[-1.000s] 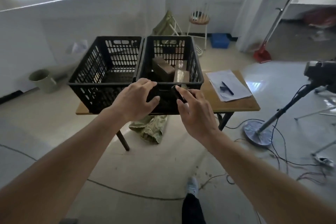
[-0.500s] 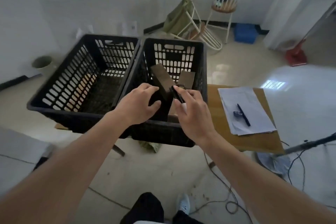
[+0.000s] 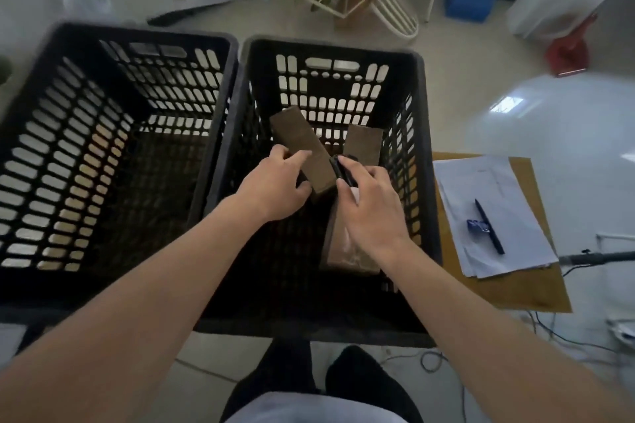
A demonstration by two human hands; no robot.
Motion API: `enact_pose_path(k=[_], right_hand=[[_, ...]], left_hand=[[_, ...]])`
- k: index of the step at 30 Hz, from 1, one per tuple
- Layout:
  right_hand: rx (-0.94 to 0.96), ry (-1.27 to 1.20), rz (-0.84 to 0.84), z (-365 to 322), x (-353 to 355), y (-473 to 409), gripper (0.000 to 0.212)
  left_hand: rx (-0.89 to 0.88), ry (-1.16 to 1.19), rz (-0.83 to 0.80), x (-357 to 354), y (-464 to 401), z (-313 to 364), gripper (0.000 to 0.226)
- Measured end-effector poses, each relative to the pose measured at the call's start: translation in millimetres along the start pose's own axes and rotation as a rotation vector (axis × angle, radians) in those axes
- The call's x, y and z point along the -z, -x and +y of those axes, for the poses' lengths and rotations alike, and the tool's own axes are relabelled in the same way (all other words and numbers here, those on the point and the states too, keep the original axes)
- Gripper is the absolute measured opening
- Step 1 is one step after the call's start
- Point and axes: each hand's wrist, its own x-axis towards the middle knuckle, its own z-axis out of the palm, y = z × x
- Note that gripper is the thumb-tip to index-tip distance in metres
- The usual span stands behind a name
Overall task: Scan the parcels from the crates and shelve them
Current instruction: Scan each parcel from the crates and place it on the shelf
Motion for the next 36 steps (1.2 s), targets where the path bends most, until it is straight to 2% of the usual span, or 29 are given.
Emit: enact_pose_path(k=[6, 10, 15, 19, 21, 25, 27, 30, 36], right_hand=[[-0.093, 0.026, -0.028, 9.0, -14.9, -37.7, 0.048], [-0.160, 0.003, -0.068, 19.7, -22.6, -53.7, 0.047], [-0.190, 0.005, -0.085, 29.6, -23.6, -62.8, 0.047], [-0.184, -0.013, -0.120, 30.7, -24.7, -63.8, 0.047], [-0.178, -0.013, -0.141, 28.9, -25.6, -62.5, 0.047], [-0.178, -0.024, -0.158, 24.7, -24.2, -60.0, 0.047], [-0.168, -0.032, -0.160, 22.2, -21.8, -58.7, 0.048], [-0.145, -0.051, -0.164, 19.3, -15.2, -56.7, 0.050], [-0.128, -0.081, -0.197, 6.7, 3.7, -49.8, 0.053]], left_hand=[[0.047, -0.009, -0.145, -17.0, -57.4, -10.4, 0.076], [0.102, -0.034, -0.146, -23.6, -83.7, -2.4, 0.078], [0.209, 0.036, -0.094, -37.5, -102.3, 5.4, 0.055], [0.277, 0.203, 0.031, -46.3, -97.1, 4.3, 0.035], [0.282, 0.276, 0.069, -47.9, -93.0, -2.4, 0.044], [0.310, 0.384, 0.058, -42.3, -84.2, -15.4, 0.104], [0.298, 0.406, 0.099, -39.0, -81.0, -16.3, 0.121], [0.295, 0.451, 0.161, -33.8, -75.0, -14.5, 0.128], [0.199, 0.551, 0.270, -12.1, -53.2, -9.0, 0.111]])
